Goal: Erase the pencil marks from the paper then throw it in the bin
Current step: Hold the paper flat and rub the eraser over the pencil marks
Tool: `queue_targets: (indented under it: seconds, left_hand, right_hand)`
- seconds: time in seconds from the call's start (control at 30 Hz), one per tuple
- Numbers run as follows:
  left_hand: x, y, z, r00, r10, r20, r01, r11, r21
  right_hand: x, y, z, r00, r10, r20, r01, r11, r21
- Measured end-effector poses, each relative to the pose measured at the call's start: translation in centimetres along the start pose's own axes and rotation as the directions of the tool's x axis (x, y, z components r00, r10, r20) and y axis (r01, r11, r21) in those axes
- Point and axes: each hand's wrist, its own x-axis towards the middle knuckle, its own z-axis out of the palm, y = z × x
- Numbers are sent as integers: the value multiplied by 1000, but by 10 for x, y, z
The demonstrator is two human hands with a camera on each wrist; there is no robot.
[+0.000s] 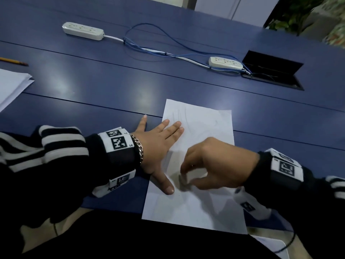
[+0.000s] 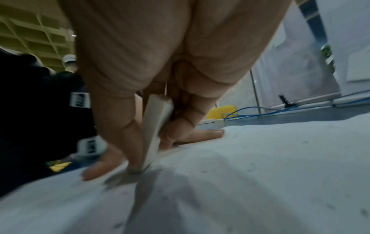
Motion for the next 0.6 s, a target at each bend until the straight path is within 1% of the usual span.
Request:
queue_targets:
  seconds: [0.03, 0.07, 0.13, 0.17, 0.2, 0.27, 0.3, 0.33, 0.37, 0.4, 0.47, 0.5, 0.6]
  left_hand:
    - [0, 0, 0, 1000, 0, 4, 0, 1000, 3]
    - [0, 1, -1, 1000, 1, 8, -1, 1000, 8]
    - [-1, 1, -2, 1000, 1, 10, -1, 1000, 17]
    - [-1, 1, -2, 1000, 0, 11, 0, 1000, 18]
    - [-1, 1, -3, 1000, -3, 11, 3, 1000, 17]
    - [-2, 1, -3, 1000, -7, 7, 7, 1000, 14]
    - [-2, 2, -3, 1000, -8, 7, 8, 1000, 14]
    - [-2, 1, -4, 1000, -9, 7, 9, 1000, 13]
    - [-3, 1, -4, 1000, -9, 7, 9, 1000, 13]
    - [-3, 1, -4, 1000, -6, 5, 6, 1000, 15]
    - [-4, 0, -4, 1000, 7, -4, -7, 1000, 10]
    - [-6, -1, -4, 1000, 15, -12, -15, 1000, -3]
    - [-13, -8, -6, 997, 40, -65, -40, 999, 2]
  right_hand:
    - [2, 1, -2, 1000, 11, 15, -11, 1000, 1]
    - [6, 5, -4, 999, 39, -28, -39, 999, -7]
    - [13, 14, -7, 976, 116, -183, -119, 993, -5]
    - [13, 15, -7, 966, 130, -222, -134, 991, -4]
    - [11, 15, -5, 969, 106, -221, -113, 993, -18]
    - [-1, 8, 1, 995, 36, -96, -40, 998, -38]
    - [-9, 4, 2, 999, 33, -26, -34, 999, -23]
    - [-17, 3, 2, 999, 48, 14, -48, 999, 2]
    - [-23, 5, 1, 997, 76, 18, -76, 997, 30]
    - [-29, 8, 1, 994, 104, -14, -103, 993, 59]
    - [-39, 15, 4, 981, 156, -116, -146, 985, 95]
    - [-43, 17, 7, 972, 181, -148, -167, 981, 101]
    - [-52, 18, 19, 959, 240, -148, -225, 968, 112]
